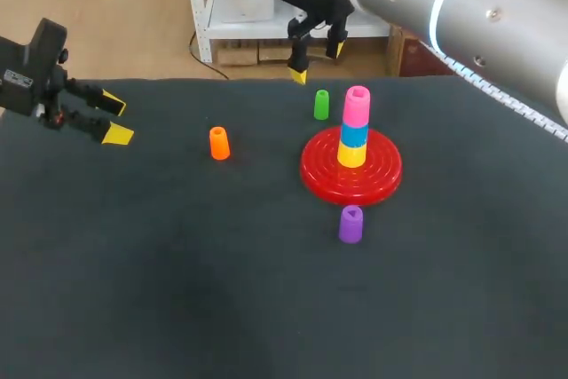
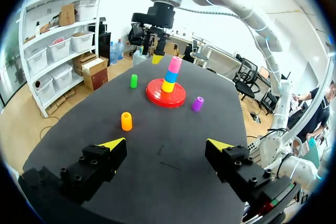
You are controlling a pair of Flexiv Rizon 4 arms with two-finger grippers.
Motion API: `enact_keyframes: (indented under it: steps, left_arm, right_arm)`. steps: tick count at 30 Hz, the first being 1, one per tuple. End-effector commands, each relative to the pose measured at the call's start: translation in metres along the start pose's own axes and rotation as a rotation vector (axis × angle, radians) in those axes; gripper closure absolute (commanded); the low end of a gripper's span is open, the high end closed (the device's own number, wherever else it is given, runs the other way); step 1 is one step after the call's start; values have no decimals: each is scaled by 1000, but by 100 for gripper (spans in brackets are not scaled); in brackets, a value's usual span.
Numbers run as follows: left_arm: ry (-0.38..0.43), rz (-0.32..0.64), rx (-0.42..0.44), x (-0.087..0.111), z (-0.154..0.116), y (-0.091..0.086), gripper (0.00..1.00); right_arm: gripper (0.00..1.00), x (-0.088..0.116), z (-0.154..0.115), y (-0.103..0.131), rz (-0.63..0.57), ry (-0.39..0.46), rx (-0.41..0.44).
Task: Pick up and stack the cylinders on the red base in this order: pink,purple,orange,green
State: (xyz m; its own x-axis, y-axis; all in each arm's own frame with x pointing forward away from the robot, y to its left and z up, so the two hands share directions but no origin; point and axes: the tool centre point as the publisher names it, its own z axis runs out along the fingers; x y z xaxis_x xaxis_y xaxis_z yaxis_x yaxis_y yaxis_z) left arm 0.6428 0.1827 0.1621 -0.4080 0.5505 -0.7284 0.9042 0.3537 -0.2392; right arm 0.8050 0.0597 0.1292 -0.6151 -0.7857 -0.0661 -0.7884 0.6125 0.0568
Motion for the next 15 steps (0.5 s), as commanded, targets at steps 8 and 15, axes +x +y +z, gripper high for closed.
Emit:
enact_keyframes:
  steps: [8,15]
  left_arm:
    - [-3,2,0,1,0,0,0]
    - [-3,2,0,1,0,0,0]
  right_arm:
    - [0,-2,-18,50,-230,-34,47]
    - [0,27,-23,110,-414,-49,49]
